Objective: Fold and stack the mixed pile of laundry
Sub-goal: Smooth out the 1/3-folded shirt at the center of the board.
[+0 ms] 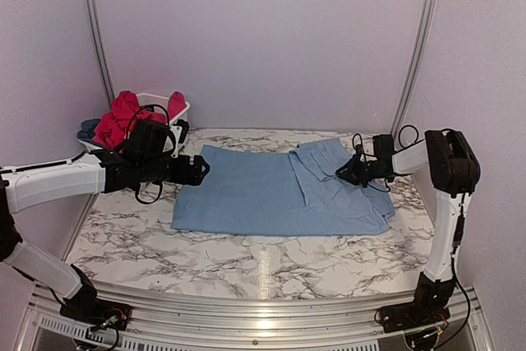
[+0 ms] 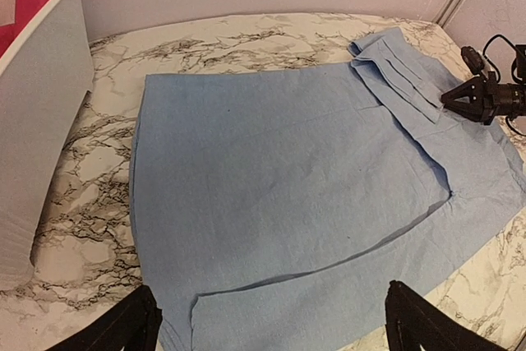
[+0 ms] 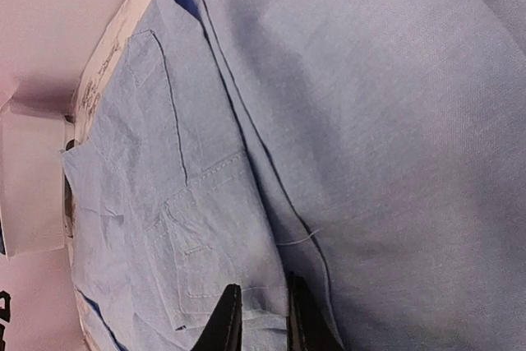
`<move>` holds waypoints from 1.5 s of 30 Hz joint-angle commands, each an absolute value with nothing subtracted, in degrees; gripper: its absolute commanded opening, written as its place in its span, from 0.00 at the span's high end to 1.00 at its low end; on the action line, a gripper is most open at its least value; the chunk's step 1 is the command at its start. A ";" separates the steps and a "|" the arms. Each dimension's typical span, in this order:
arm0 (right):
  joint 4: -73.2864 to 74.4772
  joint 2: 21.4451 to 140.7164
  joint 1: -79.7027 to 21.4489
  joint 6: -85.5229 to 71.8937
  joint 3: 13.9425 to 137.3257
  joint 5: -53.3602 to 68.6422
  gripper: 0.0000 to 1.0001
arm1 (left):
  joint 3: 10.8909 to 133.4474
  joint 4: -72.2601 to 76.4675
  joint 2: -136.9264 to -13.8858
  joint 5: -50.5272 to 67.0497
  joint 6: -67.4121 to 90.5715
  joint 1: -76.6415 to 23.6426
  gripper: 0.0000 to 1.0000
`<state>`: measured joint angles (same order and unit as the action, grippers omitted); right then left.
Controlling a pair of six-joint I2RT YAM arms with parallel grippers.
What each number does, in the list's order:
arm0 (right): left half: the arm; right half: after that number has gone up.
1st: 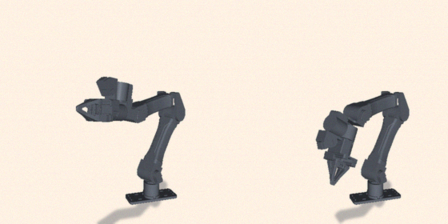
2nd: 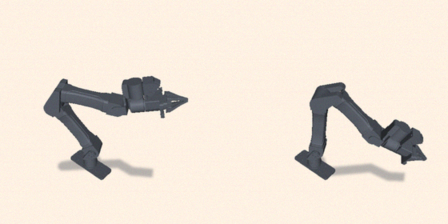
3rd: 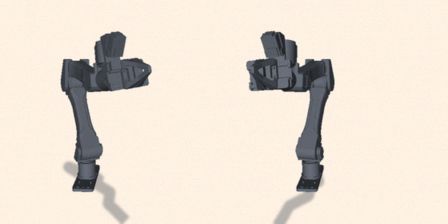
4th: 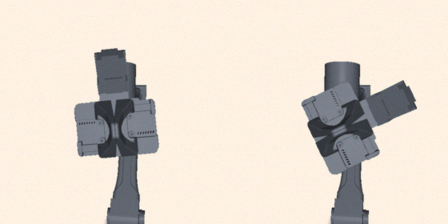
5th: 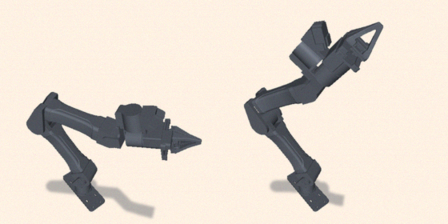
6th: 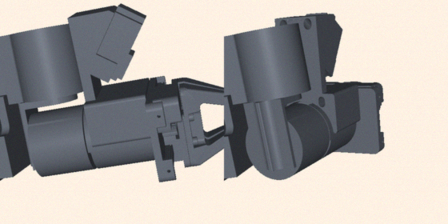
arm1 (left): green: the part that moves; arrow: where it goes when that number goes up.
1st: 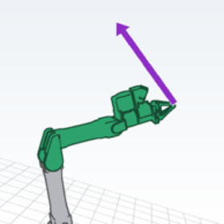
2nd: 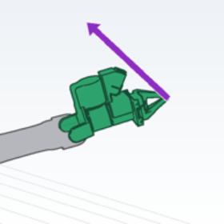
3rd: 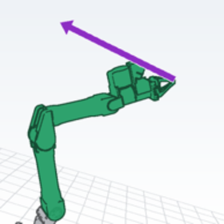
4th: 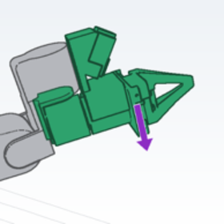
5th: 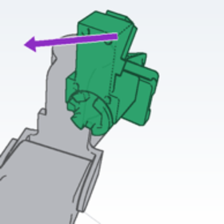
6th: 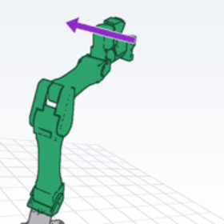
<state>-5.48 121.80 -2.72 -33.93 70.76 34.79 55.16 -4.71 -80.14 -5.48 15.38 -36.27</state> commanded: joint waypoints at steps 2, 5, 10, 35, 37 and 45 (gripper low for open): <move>-6.41 123.40 -2.46 -33.99 72.94 34.26 0.94 | 54.67 -3.69 -78.75 -5.76 14.89 -36.56 0.02; -6.65 123.06 -2.44 -33.61 72.87 34.31 1.00 | 54.67 -3.66 -78.83 -5.84 14.91 -36.56 0.02; -10.77 116.75 -2.45 -34.32 69.45 36.13 1.00 | 54.54 -3.60 -78.09 -7.38 14.86 -36.56 0.01; -29.25 94.31 -35.98 -51.21 62.46 22.70 1.00 | 48.47 4.64 -68.36 -5.11 15.93 -34.70 0.01; -30.86 96.95 -39.29 -51.76 64.24 21.04 1.00 | 48.22 4.35 -68.25 -3.73 17.46 -33.18 0.01; -39.35 109.55 -47.67 -55.36 72.11 16.22 1.00 | 46.50 3.49 -67.44 -0.44 19.15 -29.10 0.01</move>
